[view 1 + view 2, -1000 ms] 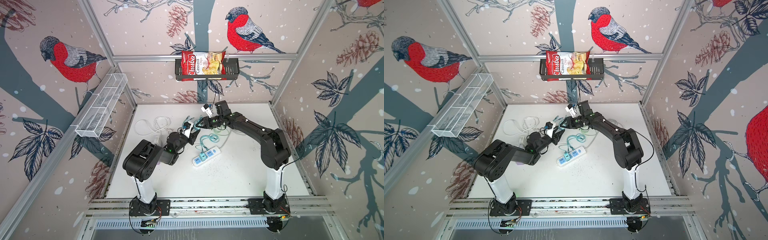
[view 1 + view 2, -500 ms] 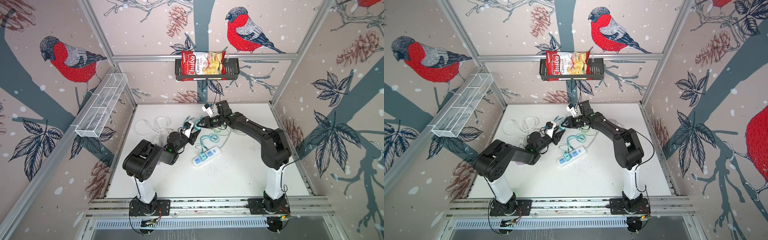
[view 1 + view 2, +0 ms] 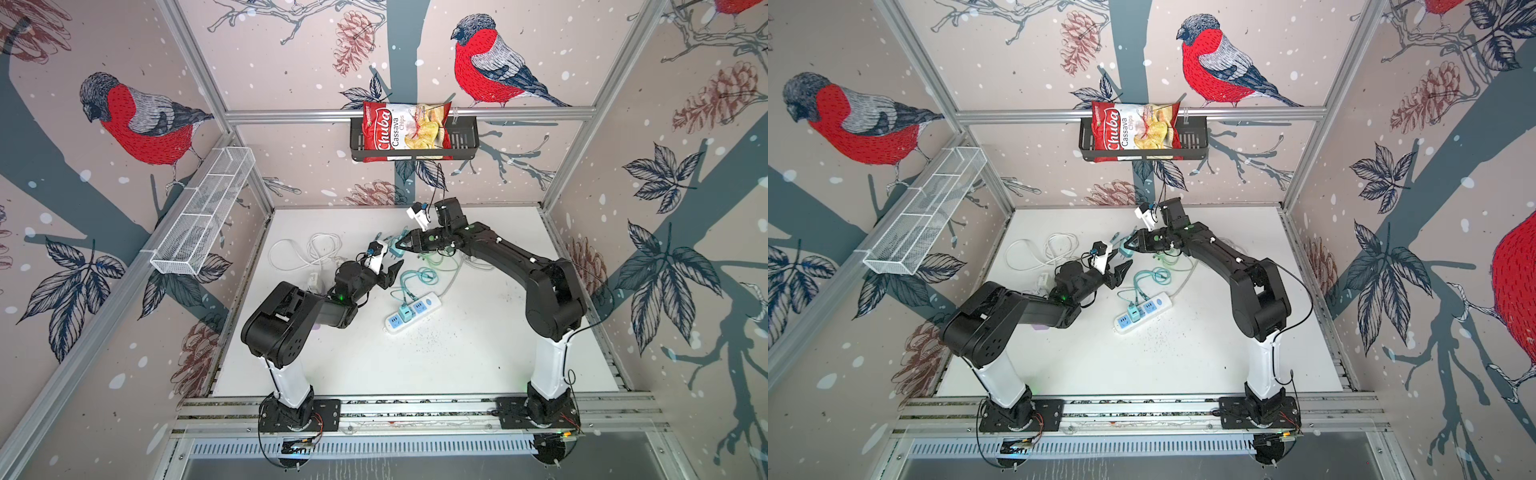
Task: Insert the plug
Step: 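Open the left gripper and draw it back while the right gripper holds the charger, then carry the teal charger toward the strip with the right gripper while the left gripper follows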
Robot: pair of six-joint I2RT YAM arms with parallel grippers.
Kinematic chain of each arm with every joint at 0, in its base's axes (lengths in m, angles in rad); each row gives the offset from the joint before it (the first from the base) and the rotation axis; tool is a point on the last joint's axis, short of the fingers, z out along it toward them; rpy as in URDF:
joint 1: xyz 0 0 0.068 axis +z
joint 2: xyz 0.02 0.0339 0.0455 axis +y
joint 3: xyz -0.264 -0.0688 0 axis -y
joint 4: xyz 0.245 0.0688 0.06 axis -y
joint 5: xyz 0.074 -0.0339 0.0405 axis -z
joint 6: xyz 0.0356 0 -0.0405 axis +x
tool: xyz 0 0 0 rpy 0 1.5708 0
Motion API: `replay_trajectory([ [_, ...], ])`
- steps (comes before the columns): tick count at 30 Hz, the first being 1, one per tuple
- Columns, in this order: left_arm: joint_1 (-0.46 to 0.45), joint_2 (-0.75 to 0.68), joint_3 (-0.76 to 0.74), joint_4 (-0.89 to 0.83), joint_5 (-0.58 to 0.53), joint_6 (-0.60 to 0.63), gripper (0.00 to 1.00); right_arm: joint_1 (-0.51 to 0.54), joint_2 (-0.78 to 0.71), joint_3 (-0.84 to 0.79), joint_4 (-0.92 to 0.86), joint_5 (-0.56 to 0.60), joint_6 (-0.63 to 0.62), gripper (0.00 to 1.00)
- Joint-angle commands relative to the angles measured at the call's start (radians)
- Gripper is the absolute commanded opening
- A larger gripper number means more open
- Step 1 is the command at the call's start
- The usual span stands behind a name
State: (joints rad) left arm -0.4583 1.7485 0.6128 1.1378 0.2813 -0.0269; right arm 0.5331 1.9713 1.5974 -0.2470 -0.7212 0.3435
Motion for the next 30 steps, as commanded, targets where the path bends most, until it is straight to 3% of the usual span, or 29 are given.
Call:
replay_trajectory([
  [1, 0.0, -0.031, 0.002, -0.055, -0.018, 0.007, 0.68, -0.024, -0.021, 0.005, 0.008, 0.009, 0.001, 0.17],
  [10, 0.0, -0.16, -0.068, -0.141, -0.136, -0.056, 0.68, -0.092, -0.131, -0.076, 0.006, 0.029, -0.022, 0.16],
  [22, -0.007, -0.342, -0.108, -0.341, -0.197, -0.096, 0.67, -0.138, -0.366, -0.302, -0.051, 0.238, -0.073, 0.17],
  [30, -0.056, -0.43, -0.158, -0.496, -0.278, -0.167, 0.65, -0.087, -0.499, -0.454, -0.084, 0.364, -0.077, 0.17],
])
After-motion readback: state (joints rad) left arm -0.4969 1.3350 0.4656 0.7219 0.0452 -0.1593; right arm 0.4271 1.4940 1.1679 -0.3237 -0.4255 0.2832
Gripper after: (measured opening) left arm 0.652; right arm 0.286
